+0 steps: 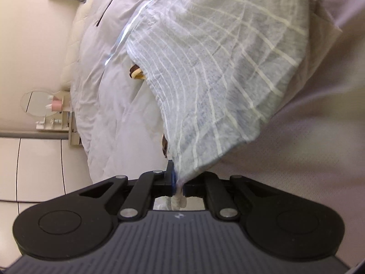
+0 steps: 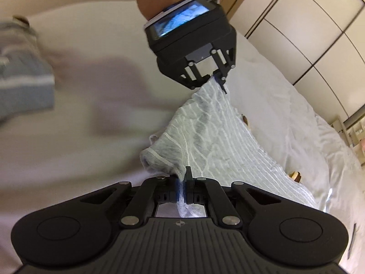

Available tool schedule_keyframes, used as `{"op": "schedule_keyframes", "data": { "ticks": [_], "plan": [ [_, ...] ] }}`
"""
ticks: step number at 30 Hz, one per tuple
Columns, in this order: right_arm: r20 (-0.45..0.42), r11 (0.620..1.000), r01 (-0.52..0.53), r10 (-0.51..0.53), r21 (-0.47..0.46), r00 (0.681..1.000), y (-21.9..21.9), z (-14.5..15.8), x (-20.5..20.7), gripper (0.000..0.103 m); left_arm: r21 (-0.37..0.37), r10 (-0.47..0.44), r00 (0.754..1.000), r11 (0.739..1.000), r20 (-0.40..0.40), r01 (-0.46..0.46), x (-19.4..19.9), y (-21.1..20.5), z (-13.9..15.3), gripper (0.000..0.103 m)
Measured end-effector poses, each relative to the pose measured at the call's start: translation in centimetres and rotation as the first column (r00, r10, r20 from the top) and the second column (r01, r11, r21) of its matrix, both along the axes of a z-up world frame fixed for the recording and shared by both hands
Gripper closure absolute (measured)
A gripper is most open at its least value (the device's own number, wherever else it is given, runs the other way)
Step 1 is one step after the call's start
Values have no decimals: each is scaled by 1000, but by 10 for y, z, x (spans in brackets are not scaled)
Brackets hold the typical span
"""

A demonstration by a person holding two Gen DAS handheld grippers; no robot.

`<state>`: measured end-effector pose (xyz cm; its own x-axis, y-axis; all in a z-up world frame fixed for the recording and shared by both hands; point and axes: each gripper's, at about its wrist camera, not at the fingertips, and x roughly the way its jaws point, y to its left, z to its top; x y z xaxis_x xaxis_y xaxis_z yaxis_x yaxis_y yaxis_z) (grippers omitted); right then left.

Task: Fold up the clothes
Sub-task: 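Grasp the long edge of the striped shirt with both grippers, then lift the held edge with both grippers and fold it over lengthwise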

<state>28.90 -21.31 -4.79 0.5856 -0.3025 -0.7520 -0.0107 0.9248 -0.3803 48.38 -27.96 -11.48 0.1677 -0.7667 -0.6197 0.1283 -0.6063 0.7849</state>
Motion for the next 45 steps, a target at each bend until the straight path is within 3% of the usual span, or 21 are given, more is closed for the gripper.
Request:
{"op": "schedule_keyframes", "data": {
  "ticks": [6,11,15,18,22,24,31,37,43,45],
  "plan": [
    [106,976,160,-176,145,979,-42,41,-16,100,35,0,999,999,53,-2,-36,-64,41,99],
    [201,890,285,-371,356,907,-119,66,-56,100,79,-36,997,996,65,31,-84,-144,65,99],
    [223,766,353,-533,536,816,-193,70,-100,100,149,-79,995,986,64,69,-124,-212,63,99],
    [195,686,388,-610,615,768,-242,56,-132,100,209,-94,994,975,52,81,-152,-263,48,99],
    [119,531,446,-728,721,675,-303,26,-178,100,288,-100,994,954,36,86,-177,-317,18,99],
    [66,438,463,-777,770,626,-328,6,-199,100,320,-94,995,944,24,81,-186,-337,4,99],
    [-75,211,475,-854,854,515,-373,-52,-237,100,397,-54,999,916,-7,52,-200,-376,-27,96],
    [-105,193,496,-853,847,511,-370,-66,-242,100,382,76,987,924,-144,-15,-191,-394,-14,87],
    [-106,226,527,-844,819,525,-359,-60,-248,99,353,214,934,930,-287,-105,-173,-399,11,81],
    [-112,222,537,-846,814,521,-357,-57,-250,90,343,260,911,928,-319,-144,-164,-399,19,79]
  ]
}}
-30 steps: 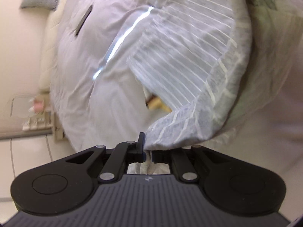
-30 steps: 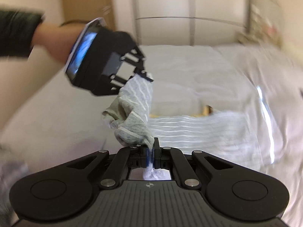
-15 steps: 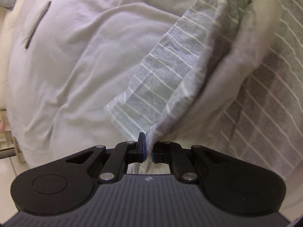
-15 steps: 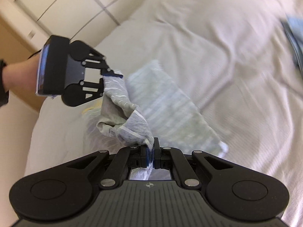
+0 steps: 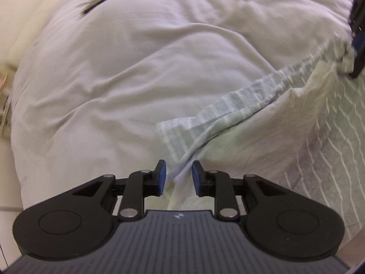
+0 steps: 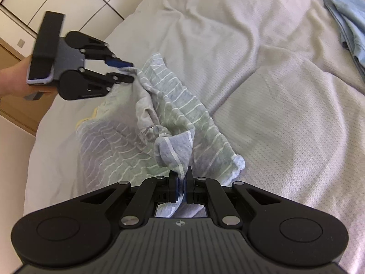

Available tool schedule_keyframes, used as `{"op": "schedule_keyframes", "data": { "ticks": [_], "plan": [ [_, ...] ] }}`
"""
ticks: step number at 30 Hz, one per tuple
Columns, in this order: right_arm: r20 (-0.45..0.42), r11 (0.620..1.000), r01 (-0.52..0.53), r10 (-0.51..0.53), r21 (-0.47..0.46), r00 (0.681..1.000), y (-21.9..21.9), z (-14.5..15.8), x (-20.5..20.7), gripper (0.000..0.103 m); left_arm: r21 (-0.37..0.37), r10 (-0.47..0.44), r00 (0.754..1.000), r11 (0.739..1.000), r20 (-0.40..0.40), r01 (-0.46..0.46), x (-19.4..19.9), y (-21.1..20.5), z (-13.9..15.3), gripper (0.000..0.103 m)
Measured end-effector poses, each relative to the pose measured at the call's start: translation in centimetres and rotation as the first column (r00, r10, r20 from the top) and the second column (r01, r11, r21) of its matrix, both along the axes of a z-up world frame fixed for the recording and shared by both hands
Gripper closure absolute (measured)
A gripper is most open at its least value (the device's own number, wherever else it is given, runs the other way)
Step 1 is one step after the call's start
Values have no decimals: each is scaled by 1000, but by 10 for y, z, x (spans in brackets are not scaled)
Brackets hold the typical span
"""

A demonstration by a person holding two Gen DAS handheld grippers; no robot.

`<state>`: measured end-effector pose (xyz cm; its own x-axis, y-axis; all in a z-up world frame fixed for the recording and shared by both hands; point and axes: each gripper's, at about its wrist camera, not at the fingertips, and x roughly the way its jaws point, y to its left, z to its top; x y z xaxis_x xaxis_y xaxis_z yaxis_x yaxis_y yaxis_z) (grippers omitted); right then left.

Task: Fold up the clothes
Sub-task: 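Lift the held edge with both grippers and fold it over lengthwise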

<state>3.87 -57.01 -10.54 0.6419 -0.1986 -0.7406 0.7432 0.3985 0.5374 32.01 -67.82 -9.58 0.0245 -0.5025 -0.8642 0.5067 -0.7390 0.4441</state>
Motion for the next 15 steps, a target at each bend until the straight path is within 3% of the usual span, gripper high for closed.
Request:
{"op": "schedule_keyframes", "data": {
  "ticks": [2,9,13,15],
  "plan": [
    [-13,1000,7,-7,-2,1000,-6,-2,3,85,-11,60,998,998,-29,-60,12,1,7,72],
    [-53,999,-4,1,-46,999,-11,6,1,81,20,183,976,983,-119,-182,36,-2,13,65],
    [-66,997,16,-21,-70,998,-17,12,1,57,62,177,971,984,-162,-169,30,-9,6,65],
    [-69,996,34,-39,-77,997,-18,17,-3,56,75,169,972,985,-162,-158,26,-13,0,67]
  ]
}}
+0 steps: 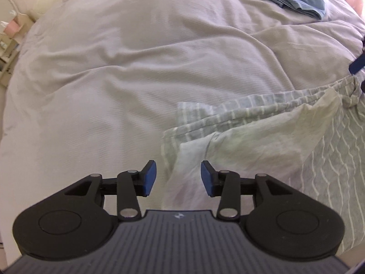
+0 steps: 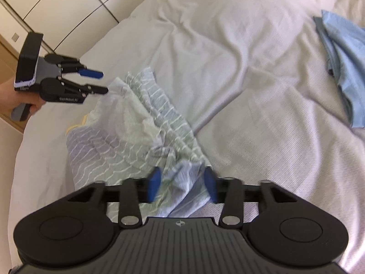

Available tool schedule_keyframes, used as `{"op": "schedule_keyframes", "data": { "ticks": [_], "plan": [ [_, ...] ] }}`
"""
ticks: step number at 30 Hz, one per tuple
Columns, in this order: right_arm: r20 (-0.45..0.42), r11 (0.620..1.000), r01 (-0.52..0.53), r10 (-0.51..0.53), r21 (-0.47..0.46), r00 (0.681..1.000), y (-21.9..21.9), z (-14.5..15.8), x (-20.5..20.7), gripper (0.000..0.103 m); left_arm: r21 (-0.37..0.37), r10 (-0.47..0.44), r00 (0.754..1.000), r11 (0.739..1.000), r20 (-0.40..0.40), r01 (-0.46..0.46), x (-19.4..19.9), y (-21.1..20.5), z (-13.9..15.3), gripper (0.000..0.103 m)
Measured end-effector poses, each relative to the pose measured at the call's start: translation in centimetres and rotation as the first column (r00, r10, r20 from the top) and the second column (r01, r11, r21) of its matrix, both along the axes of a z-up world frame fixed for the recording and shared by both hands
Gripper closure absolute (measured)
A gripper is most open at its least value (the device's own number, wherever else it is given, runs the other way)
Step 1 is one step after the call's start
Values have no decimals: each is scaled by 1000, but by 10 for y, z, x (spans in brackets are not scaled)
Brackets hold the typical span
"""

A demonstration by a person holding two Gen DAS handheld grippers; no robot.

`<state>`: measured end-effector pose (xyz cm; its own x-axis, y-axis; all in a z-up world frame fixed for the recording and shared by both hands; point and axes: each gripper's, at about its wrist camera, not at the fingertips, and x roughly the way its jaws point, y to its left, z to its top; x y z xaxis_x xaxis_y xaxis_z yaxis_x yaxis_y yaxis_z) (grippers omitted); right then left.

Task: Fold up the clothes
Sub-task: 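Lift the held edge with both grippers and fold it over lengthwise, then open both grippers and smooth the lengthwise-folded shirt flat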

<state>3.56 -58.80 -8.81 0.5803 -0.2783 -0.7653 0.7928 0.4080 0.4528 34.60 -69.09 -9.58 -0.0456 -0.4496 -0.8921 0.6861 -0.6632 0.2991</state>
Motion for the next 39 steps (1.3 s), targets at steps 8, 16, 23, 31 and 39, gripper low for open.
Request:
{"op": "schedule_keyframes", "data": {
  "ticks": [8,16,23,31,39],
  "plan": [
    [-5,989,-112,112,-99,994,-19,4,36,56,31,-14,1000,999,-2,14,-10,-4,-15,101],
    [-67,961,-255,249,-106,966,-43,-25,83,57,14,-4,1000,1000,-2,4,-7,0,-14,102],
    [-75,962,-249,242,-107,967,-42,-25,77,99,-50,-65,998,997,-5,64,-21,0,-4,103],
    [-97,968,-227,217,-103,971,-32,-29,73,98,-40,13,1000,999,-23,-13,-19,-7,-18,101],
    [-102,974,-174,160,-144,982,-22,-19,66,99,-43,7,1000,999,-18,-8,-25,-11,-28,97]
  ]
}}
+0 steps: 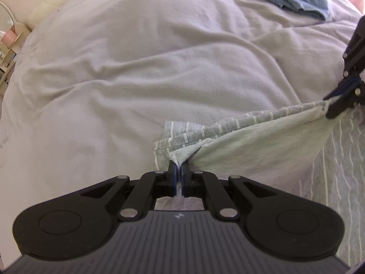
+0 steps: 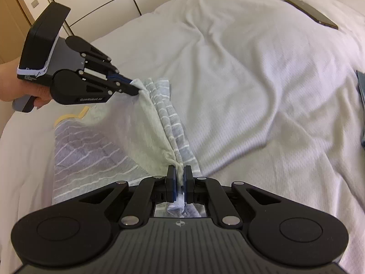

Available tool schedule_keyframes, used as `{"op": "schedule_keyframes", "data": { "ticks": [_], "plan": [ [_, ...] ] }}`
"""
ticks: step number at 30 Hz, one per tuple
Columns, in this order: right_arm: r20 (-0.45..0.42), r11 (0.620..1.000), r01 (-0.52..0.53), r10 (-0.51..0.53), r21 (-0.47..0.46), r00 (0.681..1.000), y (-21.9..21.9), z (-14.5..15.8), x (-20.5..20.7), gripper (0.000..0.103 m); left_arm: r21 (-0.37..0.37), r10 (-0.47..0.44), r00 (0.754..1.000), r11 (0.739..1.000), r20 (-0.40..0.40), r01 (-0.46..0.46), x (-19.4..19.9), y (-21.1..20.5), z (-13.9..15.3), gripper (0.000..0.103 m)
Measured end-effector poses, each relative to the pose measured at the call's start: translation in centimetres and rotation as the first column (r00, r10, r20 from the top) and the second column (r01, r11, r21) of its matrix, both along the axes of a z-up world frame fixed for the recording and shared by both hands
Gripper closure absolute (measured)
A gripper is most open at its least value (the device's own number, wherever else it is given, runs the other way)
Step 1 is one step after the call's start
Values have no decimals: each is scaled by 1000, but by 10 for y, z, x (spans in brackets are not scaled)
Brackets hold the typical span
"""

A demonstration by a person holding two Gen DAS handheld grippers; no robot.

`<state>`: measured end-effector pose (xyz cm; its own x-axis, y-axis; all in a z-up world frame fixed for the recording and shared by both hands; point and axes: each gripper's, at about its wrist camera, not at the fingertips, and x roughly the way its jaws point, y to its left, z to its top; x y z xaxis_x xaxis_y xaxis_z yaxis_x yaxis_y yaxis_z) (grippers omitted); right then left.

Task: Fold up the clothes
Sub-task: 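Open both grippers and smooth the lengthwise-folded shirt flat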

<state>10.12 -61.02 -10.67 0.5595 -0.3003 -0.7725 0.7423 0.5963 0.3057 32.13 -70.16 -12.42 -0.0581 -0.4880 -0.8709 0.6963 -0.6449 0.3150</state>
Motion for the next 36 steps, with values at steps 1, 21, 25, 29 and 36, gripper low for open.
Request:
{"op": "schedule_keyframes", "data": {
  "ticks": [1,21,25,29,36],
  "plan": [
    [-7,1000,-5,5,12,1000,0,-3,2,99,6,23,1000,1000,-4,-23,2,-3,-2,91],
    [-74,991,104,-98,82,992,43,2,-54,68,-66,97,995,993,35,-95,15,13,19,74],
    [-53,995,102,-102,-8,993,52,24,-53,68,-86,133,991,987,-25,-134,12,38,38,77],
    [-12,998,30,-31,-61,999,61,35,-39,75,-5,82,993,997,-88,-83,-12,67,29,78],
    [-137,988,-147,141,-41,981,62,-6,-21,97,66,6,998,998,-58,-3,-53,86,-18,78]
  ]
}}
